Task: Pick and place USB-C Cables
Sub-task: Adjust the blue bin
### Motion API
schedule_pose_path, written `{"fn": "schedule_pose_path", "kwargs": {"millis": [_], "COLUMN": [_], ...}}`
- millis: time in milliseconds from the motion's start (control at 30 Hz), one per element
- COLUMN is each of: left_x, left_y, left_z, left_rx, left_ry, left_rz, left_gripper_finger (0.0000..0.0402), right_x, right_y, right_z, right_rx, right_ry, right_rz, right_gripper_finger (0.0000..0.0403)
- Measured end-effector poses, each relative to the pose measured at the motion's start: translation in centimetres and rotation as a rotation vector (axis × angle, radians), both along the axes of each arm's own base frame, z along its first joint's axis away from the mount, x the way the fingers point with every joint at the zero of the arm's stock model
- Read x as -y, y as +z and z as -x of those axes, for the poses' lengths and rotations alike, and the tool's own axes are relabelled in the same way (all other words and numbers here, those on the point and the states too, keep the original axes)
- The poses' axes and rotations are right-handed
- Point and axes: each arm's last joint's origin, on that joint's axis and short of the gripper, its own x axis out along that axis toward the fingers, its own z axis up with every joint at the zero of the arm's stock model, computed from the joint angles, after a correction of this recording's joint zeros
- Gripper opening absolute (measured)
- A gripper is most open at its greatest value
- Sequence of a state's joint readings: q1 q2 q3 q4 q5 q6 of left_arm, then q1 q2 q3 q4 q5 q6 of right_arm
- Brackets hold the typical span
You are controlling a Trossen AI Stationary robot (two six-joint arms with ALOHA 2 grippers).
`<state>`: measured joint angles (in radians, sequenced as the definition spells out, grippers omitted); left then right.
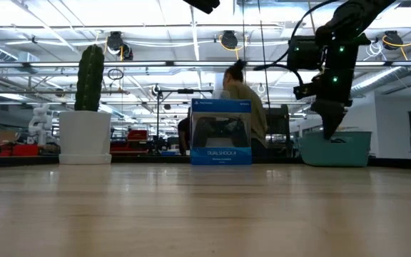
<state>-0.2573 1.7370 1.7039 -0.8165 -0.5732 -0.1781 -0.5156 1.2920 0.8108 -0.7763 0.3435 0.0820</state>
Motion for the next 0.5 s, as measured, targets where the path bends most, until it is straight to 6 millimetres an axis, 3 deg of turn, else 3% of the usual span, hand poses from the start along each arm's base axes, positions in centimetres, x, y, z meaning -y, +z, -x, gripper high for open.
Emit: {"fn": "schedule_pose_path", "kwargs": {"millis": [267,500], "left_x": [0.2,0.5], "left_y": [0.0,0.0], "left_z": [0.1,0.1], "left_rx": [-0.001,0.005], "left_ry": [-0.010,-0.012], "left_rz": [0.004,0.012], "left_gripper_finger": [0.0163,0.0163], "right_x": [-0.6,-1.4], "right_y": [0.2,1.3], "right_z": [1.3,2.1], "right_rx": [-0.087,-0.052], "right_ry": [-0.061,-0.092], "right_rz": [-0.031,-0.020], "right_gripper_finger": [0.0006,0.0006]}}
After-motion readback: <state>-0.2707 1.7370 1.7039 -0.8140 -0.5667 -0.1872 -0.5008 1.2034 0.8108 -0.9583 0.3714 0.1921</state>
